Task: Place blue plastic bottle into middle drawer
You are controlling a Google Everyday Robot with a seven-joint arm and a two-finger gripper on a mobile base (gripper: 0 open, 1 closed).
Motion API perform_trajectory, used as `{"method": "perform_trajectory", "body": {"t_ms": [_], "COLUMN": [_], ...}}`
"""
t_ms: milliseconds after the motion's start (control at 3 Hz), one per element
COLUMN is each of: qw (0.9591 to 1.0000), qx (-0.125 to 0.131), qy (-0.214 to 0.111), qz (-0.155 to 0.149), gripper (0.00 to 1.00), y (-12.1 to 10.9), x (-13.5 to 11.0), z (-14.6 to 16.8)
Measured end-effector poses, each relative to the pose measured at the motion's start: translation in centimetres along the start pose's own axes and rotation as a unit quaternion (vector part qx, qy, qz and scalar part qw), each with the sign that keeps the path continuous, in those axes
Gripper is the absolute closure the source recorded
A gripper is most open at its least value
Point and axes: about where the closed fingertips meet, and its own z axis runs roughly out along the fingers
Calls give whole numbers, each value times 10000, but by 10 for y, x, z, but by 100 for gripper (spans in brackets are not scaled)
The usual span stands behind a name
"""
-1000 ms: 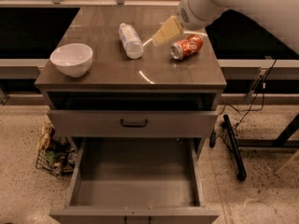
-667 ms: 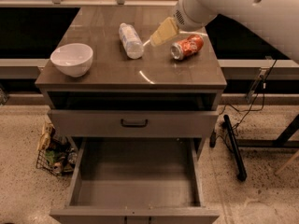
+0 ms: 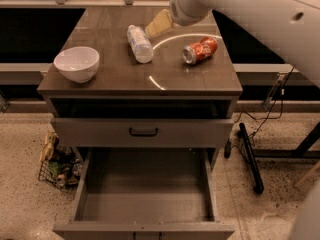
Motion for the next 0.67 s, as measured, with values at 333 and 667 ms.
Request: {"method": "perform_trajectory", "body": {"t_ms": [333, 667], "qw": [9994, 9986], "qx": [-282, -383], "qy": [5, 131], "qz": [211, 336], "gripper": [0, 0], "y": [19, 42], "x": [-19, -22], "z": [17, 46]}}
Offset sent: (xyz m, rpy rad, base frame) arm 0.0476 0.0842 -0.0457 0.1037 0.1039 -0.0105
